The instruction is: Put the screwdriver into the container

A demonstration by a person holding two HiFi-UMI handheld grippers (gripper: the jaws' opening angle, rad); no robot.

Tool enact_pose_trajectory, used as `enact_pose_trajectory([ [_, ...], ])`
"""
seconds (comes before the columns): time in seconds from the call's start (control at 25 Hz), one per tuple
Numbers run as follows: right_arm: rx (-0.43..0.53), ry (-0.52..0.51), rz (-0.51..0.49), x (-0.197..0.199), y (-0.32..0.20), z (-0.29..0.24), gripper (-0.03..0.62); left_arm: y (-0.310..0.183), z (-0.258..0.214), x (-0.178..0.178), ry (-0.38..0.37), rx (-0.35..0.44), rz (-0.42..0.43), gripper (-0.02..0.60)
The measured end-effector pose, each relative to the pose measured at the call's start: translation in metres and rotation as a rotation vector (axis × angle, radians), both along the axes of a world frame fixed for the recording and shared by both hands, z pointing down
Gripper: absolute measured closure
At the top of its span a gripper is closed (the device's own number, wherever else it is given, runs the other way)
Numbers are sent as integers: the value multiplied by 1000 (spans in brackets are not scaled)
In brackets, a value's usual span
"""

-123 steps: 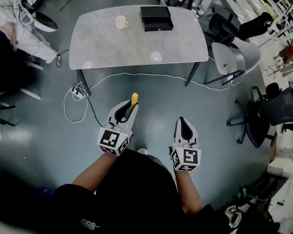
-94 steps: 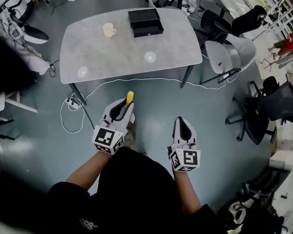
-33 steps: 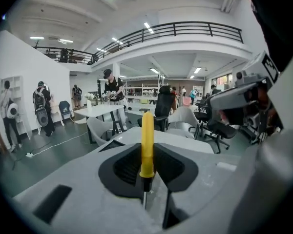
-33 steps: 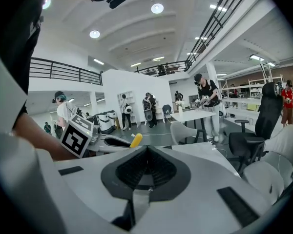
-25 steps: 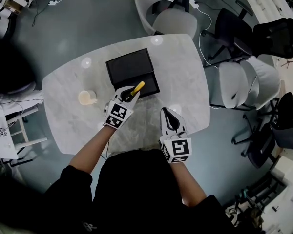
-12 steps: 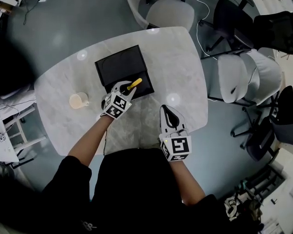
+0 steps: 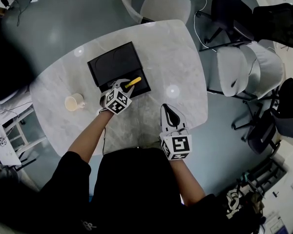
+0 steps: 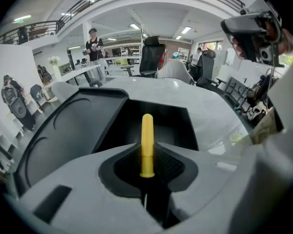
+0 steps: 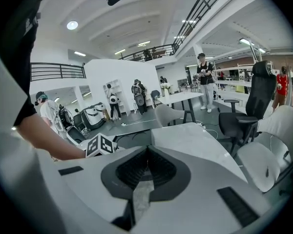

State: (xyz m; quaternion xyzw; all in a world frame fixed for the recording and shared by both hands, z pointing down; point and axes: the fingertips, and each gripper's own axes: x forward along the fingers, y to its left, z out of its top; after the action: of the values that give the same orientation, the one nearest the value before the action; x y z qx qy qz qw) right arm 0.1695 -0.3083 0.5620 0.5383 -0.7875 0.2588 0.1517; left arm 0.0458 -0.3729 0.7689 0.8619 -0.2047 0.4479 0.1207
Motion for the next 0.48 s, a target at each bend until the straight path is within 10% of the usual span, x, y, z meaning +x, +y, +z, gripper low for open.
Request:
enact_pose_trajectory([
  [0.48,-35,-15,56,17,8,18,582,3,18,8,-54,-46,41,495],
])
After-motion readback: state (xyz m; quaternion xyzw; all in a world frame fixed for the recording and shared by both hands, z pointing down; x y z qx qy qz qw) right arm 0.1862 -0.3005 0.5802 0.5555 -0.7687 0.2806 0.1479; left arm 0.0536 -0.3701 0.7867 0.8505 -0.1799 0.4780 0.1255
